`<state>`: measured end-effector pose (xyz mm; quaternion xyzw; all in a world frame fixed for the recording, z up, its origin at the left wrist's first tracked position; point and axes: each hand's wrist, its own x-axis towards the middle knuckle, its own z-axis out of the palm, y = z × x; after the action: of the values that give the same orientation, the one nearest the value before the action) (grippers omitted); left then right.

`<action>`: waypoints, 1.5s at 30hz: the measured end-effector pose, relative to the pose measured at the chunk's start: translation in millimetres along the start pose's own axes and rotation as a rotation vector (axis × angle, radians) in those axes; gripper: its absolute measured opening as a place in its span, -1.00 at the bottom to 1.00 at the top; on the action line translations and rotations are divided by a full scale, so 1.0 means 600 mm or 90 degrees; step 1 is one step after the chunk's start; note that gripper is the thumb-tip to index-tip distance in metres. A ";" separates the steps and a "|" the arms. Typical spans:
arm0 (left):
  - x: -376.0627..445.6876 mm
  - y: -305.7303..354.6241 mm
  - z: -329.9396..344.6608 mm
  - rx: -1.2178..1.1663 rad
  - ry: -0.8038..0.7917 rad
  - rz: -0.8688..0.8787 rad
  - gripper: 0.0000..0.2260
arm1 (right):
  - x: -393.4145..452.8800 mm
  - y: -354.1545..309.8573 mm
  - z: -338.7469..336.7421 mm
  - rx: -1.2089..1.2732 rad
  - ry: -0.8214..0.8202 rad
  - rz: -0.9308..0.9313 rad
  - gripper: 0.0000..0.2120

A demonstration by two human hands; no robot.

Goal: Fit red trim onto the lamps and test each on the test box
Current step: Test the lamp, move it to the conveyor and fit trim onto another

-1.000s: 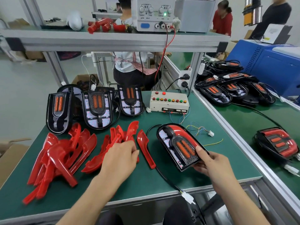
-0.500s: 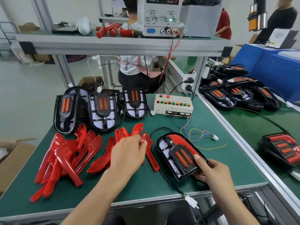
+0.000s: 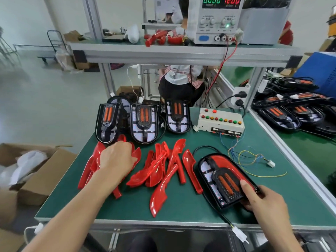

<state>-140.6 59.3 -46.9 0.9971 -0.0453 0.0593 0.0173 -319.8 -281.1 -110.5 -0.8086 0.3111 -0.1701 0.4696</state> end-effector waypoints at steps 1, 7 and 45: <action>0.002 0.006 0.007 0.017 0.002 0.012 -0.73 | 0.000 0.001 0.000 -0.001 0.001 0.001 -0.59; 0.023 0.041 0.049 0.087 0.015 0.017 -0.59 | 0.003 0.003 0.000 -0.004 -0.011 0.012 -0.59; 0.050 0.110 -0.081 -1.210 0.116 -0.064 -0.66 | -0.029 -0.030 -0.005 -0.057 0.151 -0.068 -0.52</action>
<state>-122.8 -7.3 6.6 0.5583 -0.0301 0.0743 0.8257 -328.3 -265.1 -93.2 -0.8182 0.3285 -0.2755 0.3832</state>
